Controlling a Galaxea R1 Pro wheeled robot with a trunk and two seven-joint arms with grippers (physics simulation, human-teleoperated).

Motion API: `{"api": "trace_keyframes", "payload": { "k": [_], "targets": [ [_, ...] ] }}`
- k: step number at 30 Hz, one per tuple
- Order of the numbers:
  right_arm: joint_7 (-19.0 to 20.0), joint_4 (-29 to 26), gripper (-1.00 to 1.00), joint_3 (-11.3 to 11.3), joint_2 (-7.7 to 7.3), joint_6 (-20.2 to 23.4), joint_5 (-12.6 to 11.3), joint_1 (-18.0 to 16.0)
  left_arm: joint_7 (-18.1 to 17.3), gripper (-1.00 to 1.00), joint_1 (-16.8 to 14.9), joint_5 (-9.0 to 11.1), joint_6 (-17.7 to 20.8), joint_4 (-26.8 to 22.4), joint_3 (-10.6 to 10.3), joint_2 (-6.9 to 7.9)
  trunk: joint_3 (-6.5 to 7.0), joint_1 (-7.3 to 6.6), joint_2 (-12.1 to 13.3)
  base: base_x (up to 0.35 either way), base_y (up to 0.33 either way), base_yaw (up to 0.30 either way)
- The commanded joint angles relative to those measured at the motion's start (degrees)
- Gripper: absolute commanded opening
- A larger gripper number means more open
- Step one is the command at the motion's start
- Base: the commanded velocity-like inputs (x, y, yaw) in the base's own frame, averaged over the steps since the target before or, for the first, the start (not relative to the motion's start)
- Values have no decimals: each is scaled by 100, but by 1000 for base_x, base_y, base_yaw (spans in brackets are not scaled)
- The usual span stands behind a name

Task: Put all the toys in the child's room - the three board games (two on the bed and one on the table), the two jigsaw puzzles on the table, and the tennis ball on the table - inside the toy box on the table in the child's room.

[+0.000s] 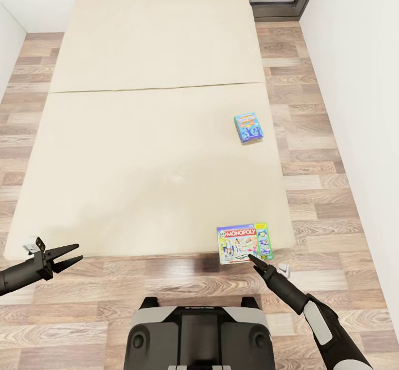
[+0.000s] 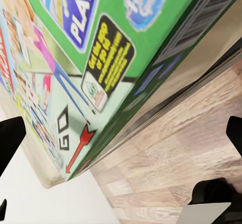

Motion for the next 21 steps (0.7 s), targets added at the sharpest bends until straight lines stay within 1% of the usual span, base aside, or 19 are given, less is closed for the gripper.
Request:
{"api": "trace_keyframes", "payload": {
  "k": [1,6,14,21],
  "targets": [
    [9,1,100,-7,0,48,-37,-2,-27,100,-1,-8,61,0,1,1,-2,1,-2,0,0,0],
    [14,1,100,-7,0,52,-45,-2,-27,100,-1,-8,61,0,1,1,-2,1,-2,1,0,0],
    [15,0,100,-7,0,53,-60,-2,-27,100,-1,-8,61,0,1,-2,-2,1,-2,80,0,0],
    [16,-2,100,-7,0,53,-64,-2,-27,100,-1,-8,61,0,1,-6,-2,1,-2,25,0,0]
  ]
}}
